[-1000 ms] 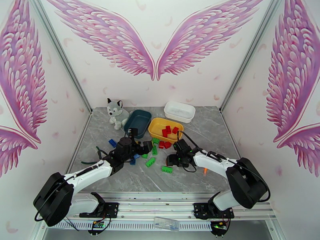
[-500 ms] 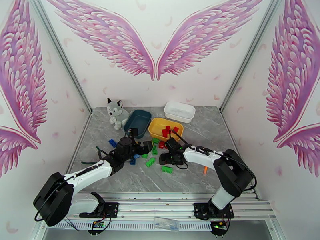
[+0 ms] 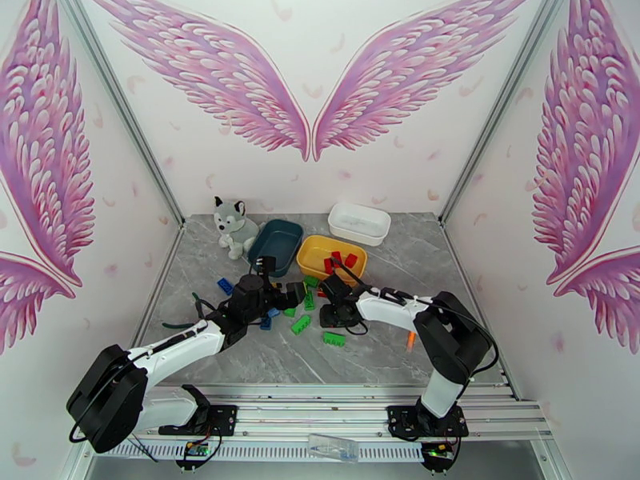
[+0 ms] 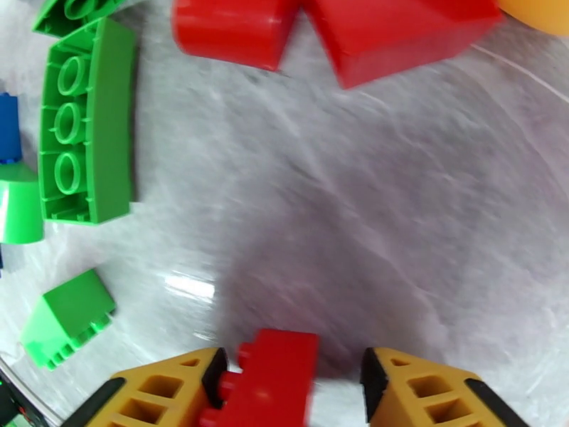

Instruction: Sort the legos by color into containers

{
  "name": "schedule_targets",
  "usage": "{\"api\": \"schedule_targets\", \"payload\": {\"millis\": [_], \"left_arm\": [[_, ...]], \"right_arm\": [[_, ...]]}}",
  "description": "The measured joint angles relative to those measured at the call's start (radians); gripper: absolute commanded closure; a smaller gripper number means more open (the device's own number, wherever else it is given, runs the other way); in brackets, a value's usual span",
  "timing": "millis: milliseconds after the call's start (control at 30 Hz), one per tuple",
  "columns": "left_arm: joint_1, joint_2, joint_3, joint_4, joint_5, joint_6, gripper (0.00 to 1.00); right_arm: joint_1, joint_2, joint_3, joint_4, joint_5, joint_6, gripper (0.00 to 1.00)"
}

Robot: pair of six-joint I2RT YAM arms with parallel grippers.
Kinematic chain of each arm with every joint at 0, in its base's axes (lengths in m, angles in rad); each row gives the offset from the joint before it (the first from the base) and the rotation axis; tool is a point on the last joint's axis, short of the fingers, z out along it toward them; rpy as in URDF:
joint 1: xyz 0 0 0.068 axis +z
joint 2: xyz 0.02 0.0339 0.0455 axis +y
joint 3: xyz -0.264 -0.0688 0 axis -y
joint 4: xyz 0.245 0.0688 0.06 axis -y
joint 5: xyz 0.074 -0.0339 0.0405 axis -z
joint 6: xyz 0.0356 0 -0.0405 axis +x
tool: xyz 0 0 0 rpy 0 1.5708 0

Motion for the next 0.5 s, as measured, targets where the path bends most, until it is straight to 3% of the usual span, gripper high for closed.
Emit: {"api": "schedule_targets", "payload": {"millis": [367, 500], "left_arm": [[0.0, 0.009, 0.0, 0.005, 0.014, 0.0, 0.01], [0.0, 0.043, 0.0, 0.018, 0.052, 0.0, 0.01]], "right_arm": [[0.005, -0.031, 0.013, -0.013, 0.021, -0.012, 0.8], [0.005, -0.065, 0.03, -0.041, 0.039, -0.016, 0.82]]}}
